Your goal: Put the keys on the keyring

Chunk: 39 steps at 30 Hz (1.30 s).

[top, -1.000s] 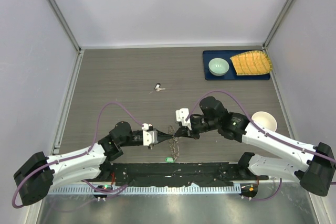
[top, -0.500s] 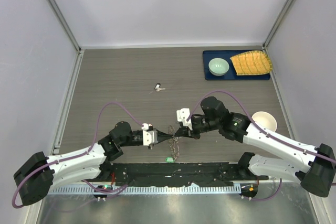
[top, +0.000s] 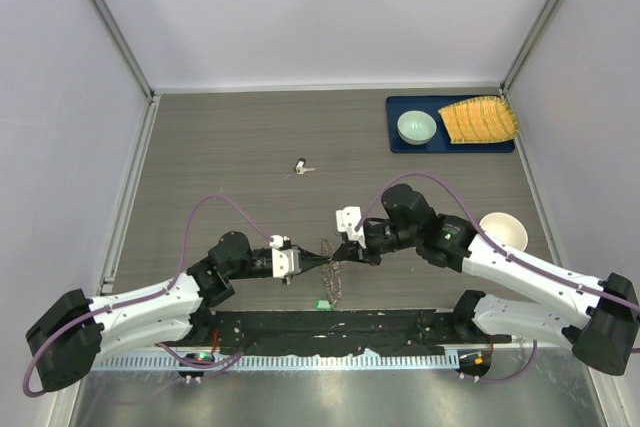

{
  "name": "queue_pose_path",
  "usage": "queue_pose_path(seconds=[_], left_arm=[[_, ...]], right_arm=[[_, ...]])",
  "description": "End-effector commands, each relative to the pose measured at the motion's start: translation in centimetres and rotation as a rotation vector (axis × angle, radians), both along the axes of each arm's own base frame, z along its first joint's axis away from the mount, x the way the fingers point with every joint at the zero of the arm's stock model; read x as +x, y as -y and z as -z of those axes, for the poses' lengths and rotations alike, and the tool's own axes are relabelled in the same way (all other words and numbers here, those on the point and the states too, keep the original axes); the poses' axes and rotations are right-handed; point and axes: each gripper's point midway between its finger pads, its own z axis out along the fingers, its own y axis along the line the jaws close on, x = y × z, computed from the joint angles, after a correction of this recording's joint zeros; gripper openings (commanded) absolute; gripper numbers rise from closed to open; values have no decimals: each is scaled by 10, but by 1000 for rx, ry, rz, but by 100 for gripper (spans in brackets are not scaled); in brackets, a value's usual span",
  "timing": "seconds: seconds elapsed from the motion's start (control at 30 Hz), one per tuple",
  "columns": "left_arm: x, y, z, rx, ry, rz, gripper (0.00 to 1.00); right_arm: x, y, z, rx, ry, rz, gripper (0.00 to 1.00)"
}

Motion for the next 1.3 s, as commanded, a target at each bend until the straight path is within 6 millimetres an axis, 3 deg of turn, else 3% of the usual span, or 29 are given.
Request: queue_pose_path(seconds=[0.0, 0.8, 1.27], left_arm=[[2, 6, -37, -102, 66, 9, 0], [2, 7, -33, -95, 55, 9, 0], [4, 4, -34, -107, 59, -9, 0]], right_arm=[[-1, -6, -8, 30, 13, -22, 1], [0, -4, -15, 53, 36, -7, 1], [3, 0, -8, 29, 33, 23, 1]])
